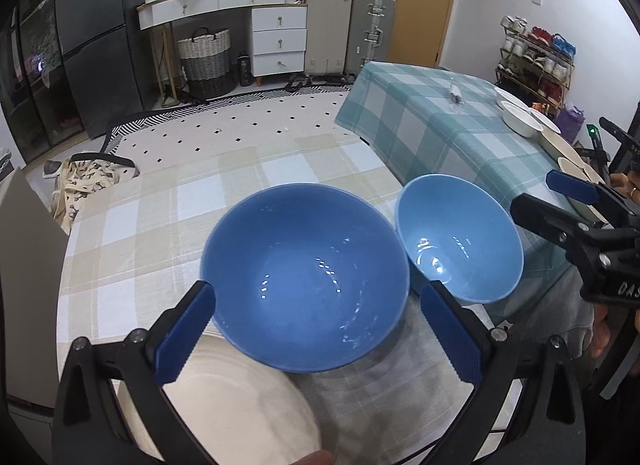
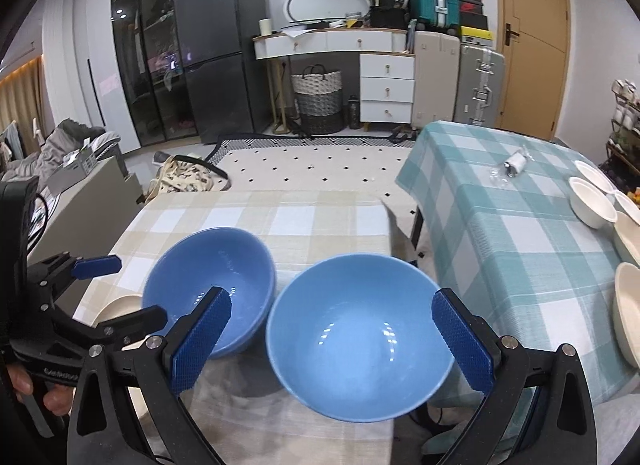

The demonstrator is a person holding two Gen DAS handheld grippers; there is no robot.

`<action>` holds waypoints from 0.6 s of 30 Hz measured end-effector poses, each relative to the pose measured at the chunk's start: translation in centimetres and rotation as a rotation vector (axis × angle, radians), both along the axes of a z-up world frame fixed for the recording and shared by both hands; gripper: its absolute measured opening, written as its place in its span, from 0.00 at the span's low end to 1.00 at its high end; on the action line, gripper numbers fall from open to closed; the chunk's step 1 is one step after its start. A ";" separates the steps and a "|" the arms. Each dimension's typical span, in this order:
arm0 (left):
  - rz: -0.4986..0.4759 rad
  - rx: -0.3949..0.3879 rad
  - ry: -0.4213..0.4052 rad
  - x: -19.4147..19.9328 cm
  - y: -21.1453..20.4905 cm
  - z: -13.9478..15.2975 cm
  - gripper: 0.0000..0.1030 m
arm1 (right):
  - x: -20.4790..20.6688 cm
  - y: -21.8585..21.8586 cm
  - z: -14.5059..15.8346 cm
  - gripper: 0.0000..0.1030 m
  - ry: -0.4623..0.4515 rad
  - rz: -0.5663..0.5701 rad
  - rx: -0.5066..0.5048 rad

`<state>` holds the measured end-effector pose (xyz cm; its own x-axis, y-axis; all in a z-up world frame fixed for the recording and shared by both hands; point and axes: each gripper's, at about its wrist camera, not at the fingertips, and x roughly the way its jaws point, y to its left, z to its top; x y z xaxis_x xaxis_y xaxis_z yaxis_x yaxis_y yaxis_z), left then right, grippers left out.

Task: Organize plates and bowls
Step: 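Move both grippers back and over the rim of the light blue bowl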

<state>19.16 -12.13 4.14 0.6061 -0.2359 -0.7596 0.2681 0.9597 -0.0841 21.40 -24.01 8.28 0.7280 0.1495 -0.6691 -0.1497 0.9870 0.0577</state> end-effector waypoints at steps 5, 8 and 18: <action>-0.033 -0.002 0.003 -0.3 -2.0 -0.3 1.00 | -0.4 -2.1 0.0 0.99 -0.003 -0.039 -0.005; -0.054 0.006 0.002 -0.4 -3.0 -0.4 1.00 | -0.5 -3.1 -0.1 0.99 -0.001 -0.058 -0.003; -0.070 0.003 0.036 -0.3 -5.3 -1.1 1.00 | -0.5 -5.2 -0.8 0.99 0.015 -0.095 0.009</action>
<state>18.86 -17.42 3.03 0.5604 -0.2745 -0.7814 0.3316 0.9389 -0.0920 20.88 -29.19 7.47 0.7290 0.0862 -0.6791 -0.0546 0.9962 0.0679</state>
